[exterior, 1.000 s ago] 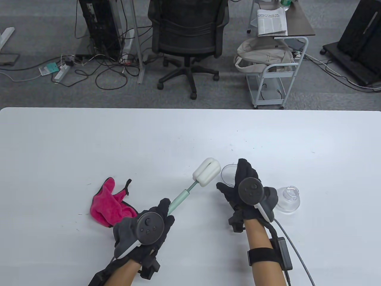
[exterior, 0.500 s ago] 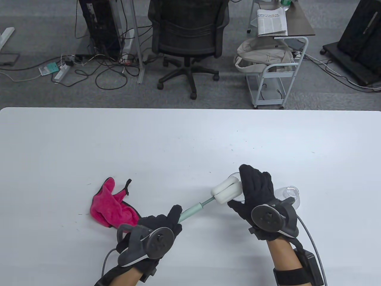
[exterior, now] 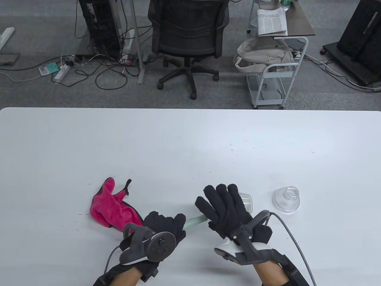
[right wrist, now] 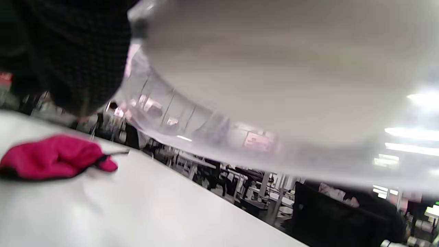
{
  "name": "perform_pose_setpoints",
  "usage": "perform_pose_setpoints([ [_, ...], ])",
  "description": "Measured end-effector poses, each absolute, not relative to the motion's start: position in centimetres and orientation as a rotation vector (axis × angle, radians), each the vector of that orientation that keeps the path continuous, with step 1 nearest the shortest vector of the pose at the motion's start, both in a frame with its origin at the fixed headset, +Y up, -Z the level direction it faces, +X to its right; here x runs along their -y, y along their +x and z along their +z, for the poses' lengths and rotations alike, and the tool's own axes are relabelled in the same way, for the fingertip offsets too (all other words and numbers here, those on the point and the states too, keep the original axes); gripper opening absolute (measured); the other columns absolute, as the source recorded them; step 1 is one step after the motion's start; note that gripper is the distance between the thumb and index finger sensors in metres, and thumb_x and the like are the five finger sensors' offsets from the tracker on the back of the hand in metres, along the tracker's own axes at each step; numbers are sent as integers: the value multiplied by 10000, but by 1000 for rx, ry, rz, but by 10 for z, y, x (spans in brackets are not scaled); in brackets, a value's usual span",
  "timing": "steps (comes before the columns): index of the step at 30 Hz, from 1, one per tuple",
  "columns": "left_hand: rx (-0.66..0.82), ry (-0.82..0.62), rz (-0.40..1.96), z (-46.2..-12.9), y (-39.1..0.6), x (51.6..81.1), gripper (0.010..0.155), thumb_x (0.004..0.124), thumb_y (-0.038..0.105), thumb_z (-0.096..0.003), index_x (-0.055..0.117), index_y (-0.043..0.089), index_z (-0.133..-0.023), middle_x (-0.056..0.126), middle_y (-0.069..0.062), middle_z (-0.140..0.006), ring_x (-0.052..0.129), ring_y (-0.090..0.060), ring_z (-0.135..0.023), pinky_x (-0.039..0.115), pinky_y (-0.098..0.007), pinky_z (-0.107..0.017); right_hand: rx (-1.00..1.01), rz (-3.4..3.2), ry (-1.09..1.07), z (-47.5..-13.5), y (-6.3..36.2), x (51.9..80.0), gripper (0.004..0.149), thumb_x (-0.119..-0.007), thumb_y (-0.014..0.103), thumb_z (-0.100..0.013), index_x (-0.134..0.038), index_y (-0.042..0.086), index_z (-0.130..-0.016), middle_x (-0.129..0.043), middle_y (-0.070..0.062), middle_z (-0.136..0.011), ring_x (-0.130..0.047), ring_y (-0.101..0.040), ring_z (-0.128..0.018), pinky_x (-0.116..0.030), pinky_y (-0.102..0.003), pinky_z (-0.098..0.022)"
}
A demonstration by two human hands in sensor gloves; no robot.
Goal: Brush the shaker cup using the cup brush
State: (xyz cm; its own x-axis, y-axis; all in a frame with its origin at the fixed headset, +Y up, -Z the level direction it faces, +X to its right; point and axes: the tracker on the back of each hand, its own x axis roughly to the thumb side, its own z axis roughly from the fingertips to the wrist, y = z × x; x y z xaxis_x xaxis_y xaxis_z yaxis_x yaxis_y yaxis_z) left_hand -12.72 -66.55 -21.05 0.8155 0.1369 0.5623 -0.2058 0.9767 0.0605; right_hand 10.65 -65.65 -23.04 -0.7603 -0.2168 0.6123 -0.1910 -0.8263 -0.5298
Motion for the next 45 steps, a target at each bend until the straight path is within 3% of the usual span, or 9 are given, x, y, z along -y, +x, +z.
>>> perform_pose_setpoints([
  [3, 603, 171, 173, -210, -133, 660, 515, 836, 396, -529, 717, 163, -973, 981, 0, -547, 1018, -262, -581, 723, -666, -635, -783, -3042, -938, -245, 136, 654, 1127, -804, 707, -356, -127, 192, -1095, -317, -201, -1165, -636, -492, -1018, -552, -660, -745],
  [5, 579, 187, 179, -211, -140, 655, 513, 843, 393, -528, 722, 170, -974, 982, -7, -541, 1022, -275, -552, 758, -642, -606, -627, -3091, -827, -249, 147, 653, 1083, -803, 716, -355, -199, 237, -1115, -546, -184, -1111, -770, -467, -931, -590, -680, -716],
  [9, 563, 164, 136, -217, -146, 657, 513, 840, 409, -524, 727, 181, -970, 987, 16, -522, 1035, -253, -424, 827, -588, -529, -398, -3057, -932, -245, 132, 657, 1060, -902, 501, -429, -138, 203, -1102, -405, -209, -1149, -632, -517, -1011, -573, -678, -740],
  [15, 588, 81, 107, -217, -137, 669, 507, 834, 443, -521, 741, 193, -953, 995, 8, -475, 1017, -246, -333, 811, -590, -560, -655, -2694, -1007, -223, 91, 661, 1101, -956, 486, -364, -198, 156, -1091, -474, -159, -1128, -685, -453, -984, -560, -661, -752],
  [17, 619, 110, 116, -218, -138, 669, 505, 842, 434, -519, 738, 195, -952, 989, -6, -492, 1021, -248, -400, 763, -605, -621, -880, -2625, -954, -228, 104, 659, 1107, -871, 653, -328, -234, 167, -1093, -523, -98, -1108, -761, -344, -947, -626, -618, -745],
  [21, 603, 175, 132, -216, -143, 662, 507, 846, 422, -521, 731, 182, -953, 982, 0, -506, 1018, -257, -477, 736, -614, -650, -658, -3098, -836, -250, 135, 659, 1102, -874, 663, -350, -180, 256, -1102, -368, -191, -1156, -669, -488, -985, -543, -687, -742],
  [24, 575, 194, 68, -217, -149, 660, 508, 840, 435, -519, 733, 196, -954, 987, 8, -524, 1037, -259, -484, 778, -610, -601, -402, -3063, -888, -252, 139, 662, 1063, -924, 605, -352, -275, 242, -1111, -556, -128, -1120, -746, -452, -958, -564, -690, -733],
  [33, 616, 25, 141, -223, -144, 671, 529, 815, 429, -535, 700, 207, -1001, 995, -4, -578, 1048, -270, -521, 835, -561, -542, -720, -2747, -953, -234, 104, 662, 1072, -943, 561, -346, -259, 217, -1097, -495, -141, -1110, -680, -435, -1022, -559, -663, -751],
  [45, 619, 51, 79, -219, -136, 670, 546, 809, 455, -521, 716, 197, -993, 998, 13, -524, 1048, -250, -410, 856, -553, -493, -271, -2870, -1050, -233, 98, 660, 1062, -997, 495, -334, -306, 253, -1104, -555, -112, -1134, -698, -436, -1008, -543, -690, -750],
])
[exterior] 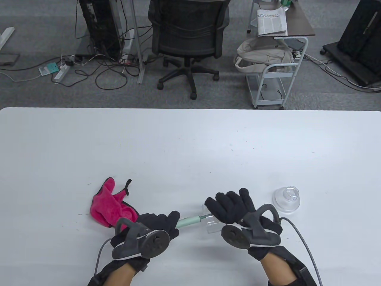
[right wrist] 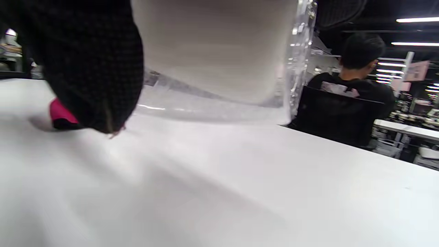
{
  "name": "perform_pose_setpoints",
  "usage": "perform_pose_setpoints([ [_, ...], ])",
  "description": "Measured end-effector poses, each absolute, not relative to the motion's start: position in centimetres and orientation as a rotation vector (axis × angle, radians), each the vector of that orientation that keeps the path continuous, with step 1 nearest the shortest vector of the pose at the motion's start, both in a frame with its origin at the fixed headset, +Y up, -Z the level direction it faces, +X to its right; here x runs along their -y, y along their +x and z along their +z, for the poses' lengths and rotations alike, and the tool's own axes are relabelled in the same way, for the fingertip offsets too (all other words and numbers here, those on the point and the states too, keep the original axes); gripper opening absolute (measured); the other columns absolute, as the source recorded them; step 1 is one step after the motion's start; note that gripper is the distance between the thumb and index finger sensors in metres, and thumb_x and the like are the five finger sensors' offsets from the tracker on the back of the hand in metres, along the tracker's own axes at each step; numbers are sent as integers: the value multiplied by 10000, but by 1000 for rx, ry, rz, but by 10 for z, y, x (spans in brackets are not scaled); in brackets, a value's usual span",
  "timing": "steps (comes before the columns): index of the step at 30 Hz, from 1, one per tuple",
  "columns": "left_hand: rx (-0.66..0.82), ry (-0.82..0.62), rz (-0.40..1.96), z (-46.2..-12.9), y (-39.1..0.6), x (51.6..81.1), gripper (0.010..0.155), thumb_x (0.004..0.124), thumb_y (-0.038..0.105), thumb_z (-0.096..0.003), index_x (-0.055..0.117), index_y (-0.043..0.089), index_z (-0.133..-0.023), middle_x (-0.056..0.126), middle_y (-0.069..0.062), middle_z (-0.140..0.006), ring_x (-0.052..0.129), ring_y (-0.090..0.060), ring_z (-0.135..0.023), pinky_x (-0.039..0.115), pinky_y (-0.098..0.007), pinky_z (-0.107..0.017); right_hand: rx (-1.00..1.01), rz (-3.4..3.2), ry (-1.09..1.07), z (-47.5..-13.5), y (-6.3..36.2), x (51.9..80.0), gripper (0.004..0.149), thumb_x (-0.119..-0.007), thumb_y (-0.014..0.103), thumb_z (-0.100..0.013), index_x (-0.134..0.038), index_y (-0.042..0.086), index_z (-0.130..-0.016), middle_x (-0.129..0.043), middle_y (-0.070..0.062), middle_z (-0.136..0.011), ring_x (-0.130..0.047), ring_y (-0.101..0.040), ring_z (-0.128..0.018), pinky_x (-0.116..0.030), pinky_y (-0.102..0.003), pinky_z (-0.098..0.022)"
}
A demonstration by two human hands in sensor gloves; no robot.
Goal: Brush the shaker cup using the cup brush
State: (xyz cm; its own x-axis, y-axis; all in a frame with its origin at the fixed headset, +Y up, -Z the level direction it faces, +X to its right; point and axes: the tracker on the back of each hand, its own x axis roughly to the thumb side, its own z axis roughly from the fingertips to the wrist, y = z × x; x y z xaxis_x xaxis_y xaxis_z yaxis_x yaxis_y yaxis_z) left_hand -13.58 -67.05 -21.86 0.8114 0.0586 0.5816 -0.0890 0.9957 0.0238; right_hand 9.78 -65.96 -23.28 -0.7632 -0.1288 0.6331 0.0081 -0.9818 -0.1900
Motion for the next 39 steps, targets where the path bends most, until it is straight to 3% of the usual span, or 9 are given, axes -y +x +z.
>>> perform_pose_setpoints([
  [4, 630, 17, 139, -219, -136, 670, 541, 806, 464, -524, 723, 199, -989, 1001, 13, -474, 1022, -231, -322, 867, -534, -473, -503, -2892, -960, -239, 114, 655, 1081, -970, 531, -345, -262, 222, -1101, -515, -123, -1129, -699, -442, -1006, -552, -684, -744],
  [8, 612, 150, 74, -216, -144, 659, 540, 827, 446, -517, 737, 187, -982, 999, -9, -498, 1028, -247, -382, 847, -548, -514, -422, -2923, -838, -247, 130, 657, 1078, -970, 518, -358, -248, 227, -1104, -493, -130, -1136, -687, -451, -1006, -546, -689, -744],
  [10, 580, 185, 25, -214, -148, 654, 536, 836, 448, -513, 741, 198, -977, 998, -3, -524, 1032, -249, -411, 843, -553, -515, -233, -2939, -868, -247, 127, 659, 1077, -978, 510, -361, -259, 229, -1111, -500, -126, -1143, -690, -447, -1007, -547, -694, -744],
  [15, 611, 43, 67, -221, -142, 667, 546, 816, 455, -523, 716, 205, -998, 1001, -20, -609, 1048, -275, -499, 836, -569, -529, -254, -2892, -1089, -234, 94, 662, 1070, -982, 519, -343, -280, 246, -1103, -521, -104, -1138, -707, -420, -1005, -565, -678, -750],
  [20, 563, -156, 101, -225, -142, 672, 552, 810, 401, -553, 638, 240, -1052, 987, -18, -704, 1033, -302, -626, 781, -578, -618, -534, -2930, -984, -238, 116, 656, 1076, -972, 527, -349, -255, 240, -1098, -503, -107, -1134, -699, -418, -1002, -568, -675, -744],
  [23, 602, -25, 121, -222, -145, 663, 550, 824, 371, -551, 642, 224, -1048, 978, -13, -716, 1025, -297, -644, 777, -567, -627, -557, -2867, -867, -243, 126, 657, 1075, -971, 524, -353, -244, 253, -1097, -490, -94, -1142, -686, -416, -1014, -587, -667, -739],
  [28, 601, 87, 17, -218, -146, 661, 546, 836, 383, -531, 673, 214, -1024, 989, 15, -659, 1037, -264, -549, 821, -550, -560, -207, -2903, -979, -241, 107, 665, 1071, -980, 511, -353, -267, 245, -1106, -506, -100, -1145, -695, -426, -1011, -579, -673, -746],
  [35, 620, 97, 94, -216, -138, 666, 550, 830, 434, -517, 711, 223, -1010, 1003, 3, -540, 1007, -232, -343, 860, -528, -481, -545, -2866, -934, -240, 111, 657, 1071, -955, 554, -350, -259, 240, -1101, -506, -103, -1133, -709, -408, -990, -580, -677, -736],
  [39, 585, 184, 56, -215, -146, 658, 545, 849, 423, -510, 724, 222, -1001, 997, 15, -563, 1008, -235, -389, 843, -535, -512, -255, -2915, -873, -246, 119, 659, 1070, -960, 535, -360, -261, 230, -1110, -507, -117, -1143, -703, -431, -998, -571, -689, -736],
])
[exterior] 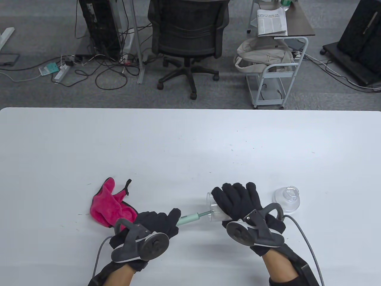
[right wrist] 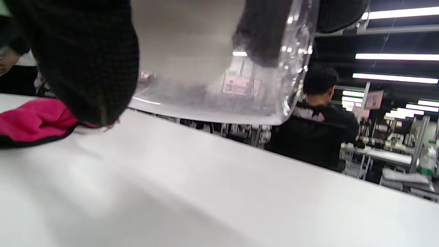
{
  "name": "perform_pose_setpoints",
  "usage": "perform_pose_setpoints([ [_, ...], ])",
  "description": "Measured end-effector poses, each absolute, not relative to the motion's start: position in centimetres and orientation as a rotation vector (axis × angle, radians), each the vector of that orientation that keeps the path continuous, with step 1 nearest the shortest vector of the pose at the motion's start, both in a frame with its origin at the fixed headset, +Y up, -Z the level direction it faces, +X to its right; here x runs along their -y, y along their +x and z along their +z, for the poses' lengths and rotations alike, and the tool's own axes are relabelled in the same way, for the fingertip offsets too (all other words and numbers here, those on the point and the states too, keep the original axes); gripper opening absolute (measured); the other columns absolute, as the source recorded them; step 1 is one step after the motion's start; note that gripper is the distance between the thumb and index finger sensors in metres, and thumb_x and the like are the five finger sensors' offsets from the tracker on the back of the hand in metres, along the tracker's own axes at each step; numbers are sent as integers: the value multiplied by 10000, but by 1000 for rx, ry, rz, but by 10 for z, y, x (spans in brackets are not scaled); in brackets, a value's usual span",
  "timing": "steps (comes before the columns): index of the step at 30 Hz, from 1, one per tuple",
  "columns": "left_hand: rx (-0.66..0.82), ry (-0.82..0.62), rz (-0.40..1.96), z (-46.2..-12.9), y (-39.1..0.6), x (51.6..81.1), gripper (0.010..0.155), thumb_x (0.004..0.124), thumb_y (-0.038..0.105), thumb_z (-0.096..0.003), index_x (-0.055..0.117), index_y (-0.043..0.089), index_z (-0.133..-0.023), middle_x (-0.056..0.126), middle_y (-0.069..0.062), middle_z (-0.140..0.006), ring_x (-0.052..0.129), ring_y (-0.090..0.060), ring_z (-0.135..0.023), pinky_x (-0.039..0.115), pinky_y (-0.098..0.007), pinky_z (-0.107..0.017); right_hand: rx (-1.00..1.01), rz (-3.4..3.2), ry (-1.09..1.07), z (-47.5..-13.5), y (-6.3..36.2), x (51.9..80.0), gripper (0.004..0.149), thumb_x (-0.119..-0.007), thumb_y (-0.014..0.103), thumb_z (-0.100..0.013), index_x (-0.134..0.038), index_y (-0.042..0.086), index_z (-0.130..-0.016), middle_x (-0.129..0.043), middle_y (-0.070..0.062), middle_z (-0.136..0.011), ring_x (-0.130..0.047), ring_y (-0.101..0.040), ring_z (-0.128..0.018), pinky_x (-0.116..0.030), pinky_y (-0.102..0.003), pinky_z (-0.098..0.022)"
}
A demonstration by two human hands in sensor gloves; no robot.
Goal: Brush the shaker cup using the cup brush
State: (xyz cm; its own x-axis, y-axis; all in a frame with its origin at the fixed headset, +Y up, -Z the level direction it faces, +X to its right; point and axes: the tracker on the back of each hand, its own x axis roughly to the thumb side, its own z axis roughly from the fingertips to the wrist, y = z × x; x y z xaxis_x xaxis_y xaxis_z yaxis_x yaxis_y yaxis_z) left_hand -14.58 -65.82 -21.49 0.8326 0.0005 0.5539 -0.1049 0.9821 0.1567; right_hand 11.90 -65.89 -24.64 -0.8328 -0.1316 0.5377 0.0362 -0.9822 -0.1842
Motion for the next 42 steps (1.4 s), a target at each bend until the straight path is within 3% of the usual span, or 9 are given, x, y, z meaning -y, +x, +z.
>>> perform_pose_setpoints([
  [4, 615, 89, 99, -220, -143, 666, 543, 843, 447, -503, 735, 245, -996, 999, 19, -575, 1015, -227, -382, 851, -532, -503, -27, -2941, -1042, -235, 101, 659, 1059, -986, 503, -365, -287, 247, -1118, -513, -109, -1155, -690, -443, -1008, -564, -691, -741],
  [10, 553, -143, 178, -226, -145, 671, 540, 842, 420, -525, 707, 246, -1018, 1000, 10, -591, 1017, -249, -415, 833, -550, -541, -456, -2954, -1000, -237, 112, 653, 1068, -967, 539, -345, -278, 236, -1102, -526, -104, -1133, -720, -416, -989, -582, -679, -735],
  [13, 563, -32, 174, -224, -152, 660, 542, 855, 406, -521, 715, 236, -1016, 994, -9, -587, 1008, -255, -427, 817, -555, -559, -513, -2978, -895, -243, 129, 651, 1066, -973, 527, -349, -273, 244, -1102, -510, -102, -1139, -699, -418, -1001, -576, -683, -734],
  [19, 564, 136, 91, -218, -159, 652, 543, 857, 414, -512, 728, 229, -1007, 990, -4, -614, 1011, -254, -459, 800, -570, -566, -228, -2974, -901, -241, 122, 654, 1065, -974, 511, -360, -273, 235, -1112, -510, -113, -1148, -699, -435, -1006, -576, -683, -741],
  [23, 607, 81, 80, -218, -141, 664, 548, 836, 419, -521, 711, 233, -1021, 980, -15, -640, 1005, -266, -483, 785, -584, -584, -285, -2984, -1093, -235, 105, 659, 1063, -979, 520, -341, -288, 250, -1103, -522, -98, -1138, -706, -416, -1002, -592, -660, -747],
  [26, 606, 36, 21, -217, -136, 664, 553, 830, 410, -523, 694, 246, -1033, 980, -5, -652, 1010, -264, -504, 768, -596, -614, -457, -2932, -1015, -239, 112, 659, 1069, -952, 562, -339, -276, 236, -1099, -531, -94, -1128, -739, -393, -986, -677, -589, -739],
  [31, 526, 129, 46, -216, -153, 651, 548, 840, 392, -530, 694, 235, -1034, 975, -11, -655, 1007, -263, -500, 772, -593, -602, -315, -2984, -855, -254, 139, 661, 1066, -978, 520, -347, -289, 228, -1107, -526, -119, -1133, -716, -429, -987, -647, -616, -738],
  [36, 551, 83, -11, -216, -142, 659, 548, 835, 405, -529, 693, 246, -1034, 977, -17, -667, 1015, -264, -508, 780, -591, -593, -150, -2974, -1015, -248, 112, 670, 1063, -984, 512, -345, -293, 242, -1107, -527, -108, -1136, -709, -429, -994, -637, -620, -745],
  [42, 587, -24, -31, -217, -132, 670, 560, 817, 390, -538, 660, 243, -1055, 969, -5, -704, 1013, -270, -571, 762, -597, -626, -334, -2997, -1036, -250, 111, 667, 1068, -965, 553, -325, -298, 236, -1097, -554, -101, -1119, -754, -401, -972, -687, -594, -722],
])
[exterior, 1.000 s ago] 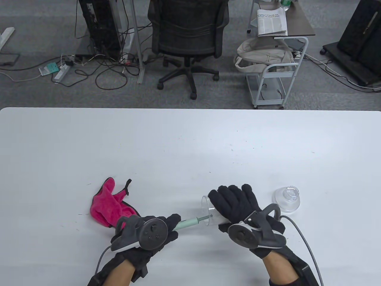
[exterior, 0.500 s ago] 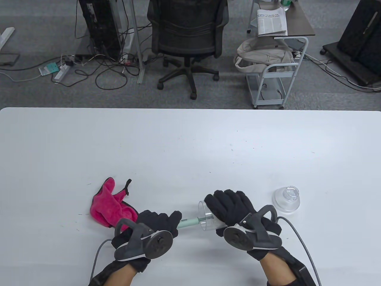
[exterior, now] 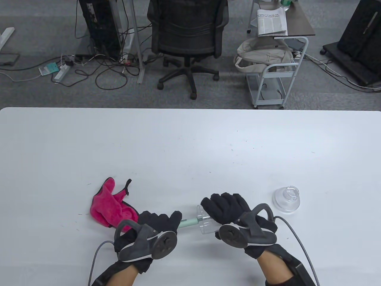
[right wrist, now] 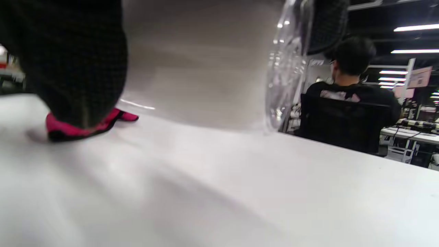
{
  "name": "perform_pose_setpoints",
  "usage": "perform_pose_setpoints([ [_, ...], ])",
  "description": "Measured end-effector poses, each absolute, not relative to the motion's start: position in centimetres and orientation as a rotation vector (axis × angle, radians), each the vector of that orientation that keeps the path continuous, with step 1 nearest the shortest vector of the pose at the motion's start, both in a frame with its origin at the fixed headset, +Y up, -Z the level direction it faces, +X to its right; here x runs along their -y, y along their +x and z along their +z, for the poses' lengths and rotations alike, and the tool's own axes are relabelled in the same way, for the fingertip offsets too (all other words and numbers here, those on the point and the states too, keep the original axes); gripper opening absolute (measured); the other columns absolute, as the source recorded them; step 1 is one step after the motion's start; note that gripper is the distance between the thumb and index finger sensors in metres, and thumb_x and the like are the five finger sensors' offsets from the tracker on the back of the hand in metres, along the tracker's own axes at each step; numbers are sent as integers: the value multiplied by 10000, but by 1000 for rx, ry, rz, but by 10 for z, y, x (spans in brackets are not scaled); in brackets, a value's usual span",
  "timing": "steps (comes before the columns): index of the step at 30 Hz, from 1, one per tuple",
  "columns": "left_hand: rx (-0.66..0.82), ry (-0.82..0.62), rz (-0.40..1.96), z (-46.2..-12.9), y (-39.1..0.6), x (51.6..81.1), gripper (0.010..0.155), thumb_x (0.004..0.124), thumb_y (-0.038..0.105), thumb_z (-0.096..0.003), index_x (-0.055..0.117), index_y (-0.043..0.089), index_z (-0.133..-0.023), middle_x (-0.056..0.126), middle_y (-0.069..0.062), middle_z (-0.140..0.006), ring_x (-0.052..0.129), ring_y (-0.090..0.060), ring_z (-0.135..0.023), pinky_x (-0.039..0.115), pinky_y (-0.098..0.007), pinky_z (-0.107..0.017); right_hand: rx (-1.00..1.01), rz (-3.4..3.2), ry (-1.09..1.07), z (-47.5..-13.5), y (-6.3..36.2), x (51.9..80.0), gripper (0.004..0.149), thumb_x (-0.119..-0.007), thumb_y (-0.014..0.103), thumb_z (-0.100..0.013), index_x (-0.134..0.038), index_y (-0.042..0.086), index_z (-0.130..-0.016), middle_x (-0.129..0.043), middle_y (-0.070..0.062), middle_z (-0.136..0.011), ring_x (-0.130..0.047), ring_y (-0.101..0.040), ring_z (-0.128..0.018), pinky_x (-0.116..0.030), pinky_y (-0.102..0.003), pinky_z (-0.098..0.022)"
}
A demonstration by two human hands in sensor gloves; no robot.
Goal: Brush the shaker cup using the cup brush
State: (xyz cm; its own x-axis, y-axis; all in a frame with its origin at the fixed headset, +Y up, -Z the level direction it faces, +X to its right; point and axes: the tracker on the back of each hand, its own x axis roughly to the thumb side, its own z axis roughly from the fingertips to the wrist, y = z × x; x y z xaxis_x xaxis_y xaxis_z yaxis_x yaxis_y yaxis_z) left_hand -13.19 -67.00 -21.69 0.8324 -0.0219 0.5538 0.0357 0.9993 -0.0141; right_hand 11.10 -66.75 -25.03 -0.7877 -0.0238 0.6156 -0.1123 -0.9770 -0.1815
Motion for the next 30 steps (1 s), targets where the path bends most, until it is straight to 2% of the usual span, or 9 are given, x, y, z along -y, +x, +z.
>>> perform_pose_setpoints([
  [1, 576, -20, -2, -216, -134, 667, 562, 820, 383, -540, 654, 239, -1057, 960, -11, -718, 1003, -280, -593, 752, -600, -631, 240, 2883, 946, -254, 119, 668, 1068, -973, 535, -336, -285, 241, -1098, -532, -108, -1125, -729, -414, -981, -660, -605, -728],
  [5, 542, 130, -34, -213, -145, 656, 554, 833, 385, -533, 673, 240, -1043, 967, -6, -696, 1012, -273, -570, 776, -589, -604, 198, 3017, 935, -256, 124, 668, 1067, -965, 538, -350, -275, 235, -1105, -524, -108, -1135, -720, -417, -992, -656, -611, -732],
  [7, 539, 118, -74, -213, -142, 659, 555, 830, 388, -531, 670, 240, -1042, 967, -7, -697, 1014, -272, -570, 774, -595, -605, 62, 2954, 961, -252, 116, 671, 1065, -978, 515, -355, -285, 224, -1110, -526, -128, -1135, -710, -438, -993, -642, -631, -731],
  [11, 584, 49, -82, -214, -127, 673, 560, 814, 395, -536, 654, 242, -1049, 966, -8, -723, 1027, -286, -610, 784, -598, -594, 31, 2887, 1042, -250, 101, 677, 1061, -974, 532, -343, -296, 238, -1104, -541, -112, -1130, -727, -421, -987, -658, -617, -730],
  [15, 593, -13, -70, -214, -123, 676, 567, 798, 393, -542, 633, 244, -1064, 957, -5, -733, 1012, -285, -654, 773, -594, -617, 161, 2874, 942, -258, 121, 673, 1067, -968, 550, -336, -288, 243, -1100, -545, -108, -1123, -741, -407, -979, -668, -611, -723],
  [18, 584, 69, -58, -212, -130, 667, 564, 806, 391, -541, 641, 246, -1060, 955, -5, -740, 1017, -300, -691, 793, -591, -597, 207, 2911, 884, -258, 132, 670, 1064, -977, 539, -336, -283, 273, -1097, -536, -86, -1136, -726, -402, -996, -656, -621, -724],
  [21, 545, 135, -90, -208, -139, 655, 561, 821, 393, -535, 654, 244, -1050, 948, -5, -757, 1020, -313, -707, 815, -587, -570, 125, 3022, 906, -254, 129, 669, 1062, -968, 544, -349, -278, 262, -1105, -532, -93, -1141, -718, -407, -1005, -650, -625, -730],
  [26, 611, 57, -87, -212, -126, 668, 564, 807, 399, -541, 638, 246, -1057, 944, -9, -766, 1024, -313, -703, 819, -590, -568, 76, 2915, 1037, -245, 104, 676, 1058, -976, 538, -344, -293, 266, -1104, -540, -96, -1136, -716, -405, -1004, -612, -650, -741],
  [30, 642, 3, -57, -215, -125, 672, 573, 797, 385, -549, 619, 231, -1072, 944, -15, -783, 1012, -309, -737, 784, -589, -622, 310, 2974, 1009, -245, 109, 672, 1067, -963, 552, -343, -267, 263, -1098, -534, -109, -1126, -725, -403, -994, -602, -650, -745],
])
